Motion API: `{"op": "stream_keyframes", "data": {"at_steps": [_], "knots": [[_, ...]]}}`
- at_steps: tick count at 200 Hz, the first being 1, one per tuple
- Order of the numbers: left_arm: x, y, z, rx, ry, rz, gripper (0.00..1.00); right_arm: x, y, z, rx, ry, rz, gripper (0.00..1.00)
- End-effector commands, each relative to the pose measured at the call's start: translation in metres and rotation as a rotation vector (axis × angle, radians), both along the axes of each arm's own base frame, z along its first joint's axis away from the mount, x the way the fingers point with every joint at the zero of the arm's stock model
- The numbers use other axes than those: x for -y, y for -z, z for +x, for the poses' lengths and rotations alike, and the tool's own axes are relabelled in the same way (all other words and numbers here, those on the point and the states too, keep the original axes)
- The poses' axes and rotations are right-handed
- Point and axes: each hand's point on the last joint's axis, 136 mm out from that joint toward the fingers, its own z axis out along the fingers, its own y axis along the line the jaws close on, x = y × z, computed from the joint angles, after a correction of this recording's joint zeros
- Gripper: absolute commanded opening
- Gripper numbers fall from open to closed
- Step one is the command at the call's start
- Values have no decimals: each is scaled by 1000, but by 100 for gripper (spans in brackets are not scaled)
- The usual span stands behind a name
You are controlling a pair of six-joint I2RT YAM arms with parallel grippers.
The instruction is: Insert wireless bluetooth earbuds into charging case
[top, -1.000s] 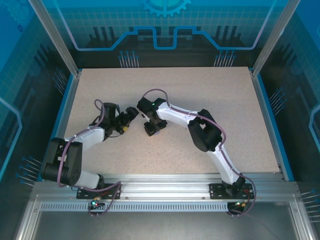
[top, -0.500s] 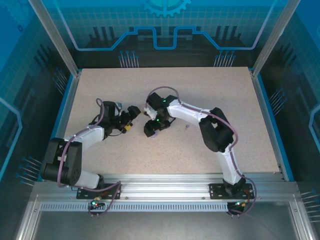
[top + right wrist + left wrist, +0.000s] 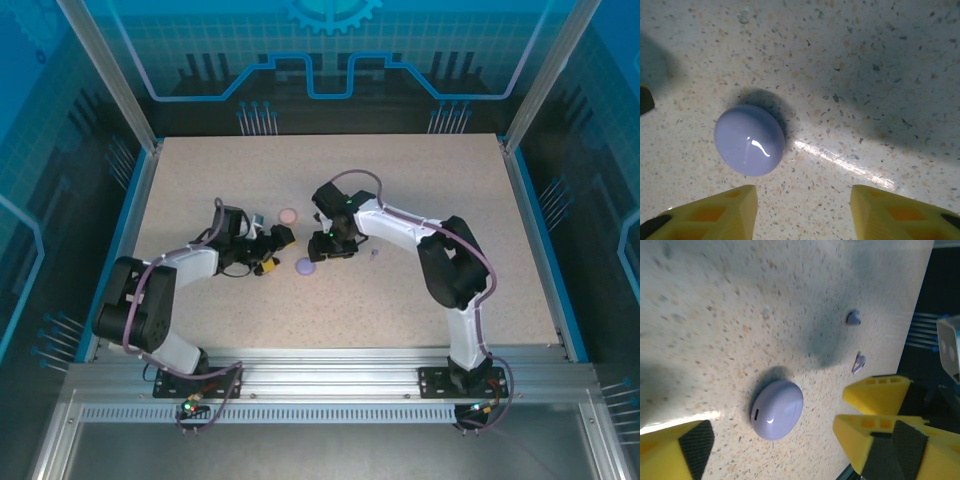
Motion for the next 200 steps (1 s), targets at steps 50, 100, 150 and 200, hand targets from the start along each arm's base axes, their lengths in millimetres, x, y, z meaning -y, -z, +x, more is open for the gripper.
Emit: {"op": "stream_keyframes", "data": {"at_steps": [50,100,150,200], "knots": [[25,13,-15,-41,129,-36,74,-3,27,0,-34,39,-51,41],[27,24,-17,-62,144,-38,70,-8,32,-2,-51,44,-23,40],[32,39,-17,-78,174,-57,60,-9,40,-4,-74,51,-23,40],[40,41,-18,-50,213,-104,53,-5,47,-3,-90,61,-30,40]]}}
